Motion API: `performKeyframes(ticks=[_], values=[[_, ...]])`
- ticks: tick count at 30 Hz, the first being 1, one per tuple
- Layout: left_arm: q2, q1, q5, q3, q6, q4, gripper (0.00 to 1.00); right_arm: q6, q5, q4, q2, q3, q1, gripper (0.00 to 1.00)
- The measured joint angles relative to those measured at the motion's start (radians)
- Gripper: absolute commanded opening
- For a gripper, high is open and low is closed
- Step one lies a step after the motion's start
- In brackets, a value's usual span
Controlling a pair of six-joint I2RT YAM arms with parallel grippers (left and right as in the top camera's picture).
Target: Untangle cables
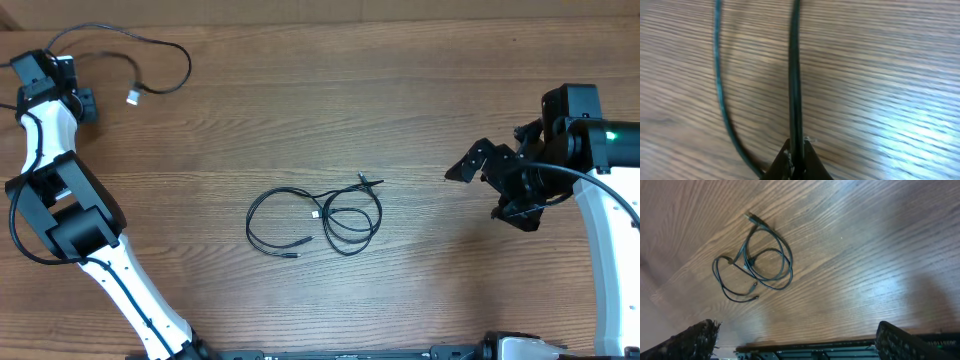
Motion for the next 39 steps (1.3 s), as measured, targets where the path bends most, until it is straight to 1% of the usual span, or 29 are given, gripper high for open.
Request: performKeyframes(ticks=[4, 6, 7, 8, 9, 10, 11, 15, 22, 27, 29, 34, 35, 37, 39], values=[[0.003, 0.0, -0.097, 0.023, 0.0, 0.023, 0.04, 0.0, 0.0, -0.018, 0.0, 0.0, 0.0, 1.0], [0.008, 0.0, -0.127, 0.056, 0.0, 0.025, 0.05, 0.0, 0.0, -0.02, 0.0, 0.0, 0.0, 1.0], [0.009, 0.0, -0.138, 0.074, 0.0, 0.026, 0.1, 0.0, 0.0, -0.02, 0.0, 0.0, 0.0, 1.0], [0.009, 0.0, -0.146, 0.092, -0.001, 0.026, 0.25, 0.0, 0.0, -0.02, 0.0, 0.0, 0.0, 1.0], [0.009, 0.0, -0.154, 0.111, -0.006, 0.029, 0.59, 0.0, 0.0, -0.02, 0.0, 0.0, 0.0, 1.0], [0.008, 0.0, -0.158, 0.123, -0.017, 0.031, 0.89, 0.0, 0.0, -0.02, 0.0, 0.0, 0.0, 1.0], [0.008, 0.0, -0.161, 0.134, -0.032, 0.029, 1.0, 0.0, 0.0, -0.019, 0.0, 0.0, 0.0, 1.0], [0.009, 0.0, -0.145, 0.139, -0.091, -0.011, 1.0, 0.0, 0.0, -0.019, 0.0, 0.0, 0.0, 1.0], [0.009, -0.004, -0.1, 0.127, -0.118, -0.128, 1.0, 0.0, 0.0, -0.007, 0.0, 0.0, 0.0, 1.0], [0.009, -0.025, 0.018, 0.126, -0.129, -0.202, 0.99, 0.0, 0.0, 0.013, 0.0, 0.0, 0.0, 1.0], [0.009, -0.037, 0.059, 0.122, -0.13, -0.205, 0.93, 0.0, 0.0, 0.016, 0.0, 0.0, 0.0, 1.0], [0.009, -0.072, 0.119, 0.101, -0.151, -0.22, 0.9, 0.0, 0.0, 0.016, 0.0, 0.0, 0.0, 1.0], [0.009, -0.08, 0.132, 0.095, -0.157, -0.225, 0.91, 0.0, 0.0, 0.017, 0.0, 0.0, 0.0, 1.0], [0.009, -0.095, 0.158, 0.084, -0.162, -0.229, 0.99, -0.001, 0.0, 0.019, 0.0, 0.0, 0.0, 1.0], [0.009, -0.113, 0.182, 0.069, -0.169, -0.232, 1.0, 0.0, 0.001, 0.022, 0.0, 0.0, 0.0, 1.0]])
